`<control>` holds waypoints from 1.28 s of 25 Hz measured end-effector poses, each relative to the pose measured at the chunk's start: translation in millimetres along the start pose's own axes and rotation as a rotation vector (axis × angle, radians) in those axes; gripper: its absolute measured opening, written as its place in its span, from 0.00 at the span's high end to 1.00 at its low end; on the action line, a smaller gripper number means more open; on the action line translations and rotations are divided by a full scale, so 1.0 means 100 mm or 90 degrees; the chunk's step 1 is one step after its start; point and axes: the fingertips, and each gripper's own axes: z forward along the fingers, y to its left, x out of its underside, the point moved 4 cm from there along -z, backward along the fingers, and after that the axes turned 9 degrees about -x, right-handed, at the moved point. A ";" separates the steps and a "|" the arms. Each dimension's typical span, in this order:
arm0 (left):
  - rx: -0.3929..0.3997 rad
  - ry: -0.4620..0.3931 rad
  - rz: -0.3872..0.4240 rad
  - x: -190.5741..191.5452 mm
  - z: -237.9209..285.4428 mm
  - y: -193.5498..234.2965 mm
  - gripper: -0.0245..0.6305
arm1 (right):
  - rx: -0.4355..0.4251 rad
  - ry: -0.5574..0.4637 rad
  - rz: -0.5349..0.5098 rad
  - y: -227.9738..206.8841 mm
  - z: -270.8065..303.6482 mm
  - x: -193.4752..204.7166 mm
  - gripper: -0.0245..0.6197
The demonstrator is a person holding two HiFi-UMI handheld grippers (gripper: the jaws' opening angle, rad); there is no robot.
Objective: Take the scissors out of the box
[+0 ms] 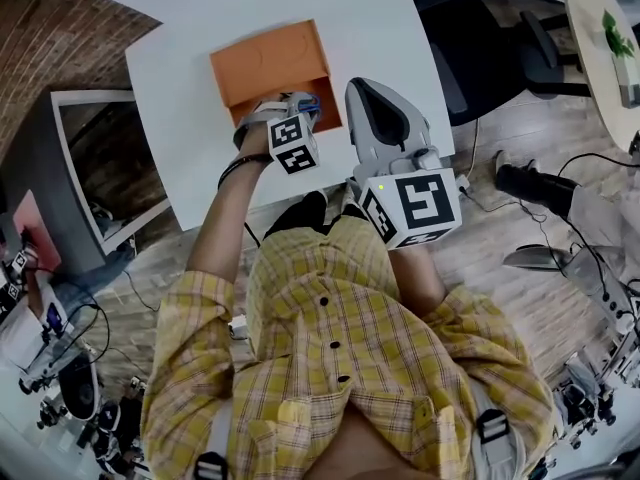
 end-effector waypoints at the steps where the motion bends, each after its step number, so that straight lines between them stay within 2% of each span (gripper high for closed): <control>1: 0.004 0.002 0.003 0.00 0.02 -0.01 0.81 | 0.001 0.000 0.001 -0.01 -0.01 0.00 0.95; 7: 0.035 0.022 0.023 0.07 0.16 -0.07 0.81 | 0.004 0.001 -0.004 -0.02 0.01 0.01 0.95; 25: 0.089 0.069 0.038 0.18 0.44 -0.12 0.80 | 0.016 0.008 -0.005 -0.13 0.00 0.00 0.95; 32: 0.100 0.064 0.022 0.19 0.42 -0.16 0.83 | 0.028 0.008 -0.002 -0.16 -0.08 0.02 0.95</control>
